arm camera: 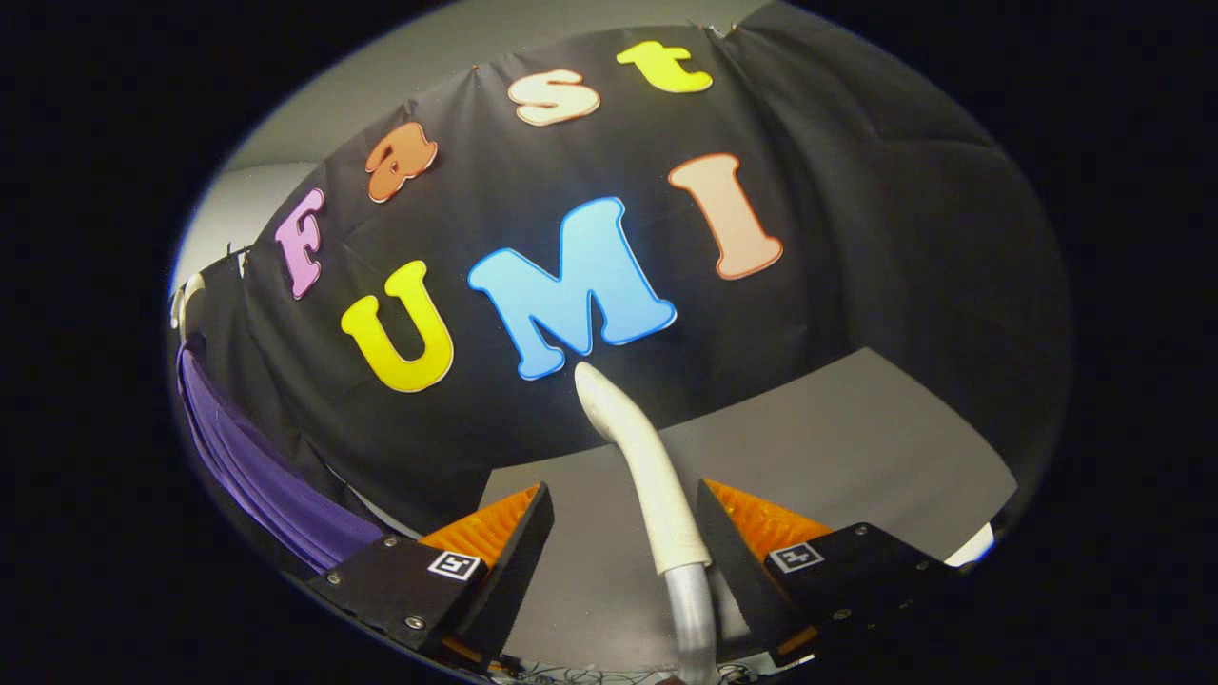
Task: Iron the clothes twice with a garment steamer, once on the left side and once on the right side.
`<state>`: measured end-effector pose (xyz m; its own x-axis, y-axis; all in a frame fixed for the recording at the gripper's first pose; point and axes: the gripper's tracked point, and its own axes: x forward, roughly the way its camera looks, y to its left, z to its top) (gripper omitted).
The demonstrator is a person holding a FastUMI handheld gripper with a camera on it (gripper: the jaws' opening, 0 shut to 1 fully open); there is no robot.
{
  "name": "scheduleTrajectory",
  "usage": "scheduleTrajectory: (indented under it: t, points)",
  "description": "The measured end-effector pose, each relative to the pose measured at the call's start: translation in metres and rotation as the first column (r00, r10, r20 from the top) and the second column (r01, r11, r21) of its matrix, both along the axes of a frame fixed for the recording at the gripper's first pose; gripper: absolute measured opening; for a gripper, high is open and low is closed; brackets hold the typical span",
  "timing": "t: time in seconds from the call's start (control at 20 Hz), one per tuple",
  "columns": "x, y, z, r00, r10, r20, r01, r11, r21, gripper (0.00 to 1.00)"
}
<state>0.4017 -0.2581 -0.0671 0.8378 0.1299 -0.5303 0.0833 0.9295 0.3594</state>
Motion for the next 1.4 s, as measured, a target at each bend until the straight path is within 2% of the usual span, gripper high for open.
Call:
scheduleTrajectory:
  t: [0.1, 0.3, 0.55, 0.75, 0.85, 0.9, 1.2, 1.4]
  points:
    - [0.010, -0.001, -0.023, 0.997, 0.032, -0.074, -0.028, 0.999, 0.043, 0.94]
    - [0.026, -0.008, -0.047, 0.986, 0.058, -0.158, -0.034, 0.989, 0.147, 0.93]
    - [0.034, 0.009, -0.074, 0.950, 0.165, -0.263, -0.070, 0.939, 0.337, 0.92]
    - [0.047, 0.014, -0.080, 0.943, 0.179, -0.281, -0.047, 0.906, 0.421, 0.75]
    - [0.047, 0.020, -0.082, 0.932, 0.201, -0.301, -0.044, 0.888, 0.458, 0.60]
    - [0.048, 0.022, -0.083, 0.929, 0.209, -0.306, -0.043, 0.881, 0.472, 0.50]
    - [0.045, 0.022, -0.082, 0.926, 0.227, -0.302, -0.054, 0.871, 0.489, 0.40]
    - [0.046, 0.021, -0.078, 0.929, 0.218, -0.299, -0.058, 0.884, 0.464, 0.38]
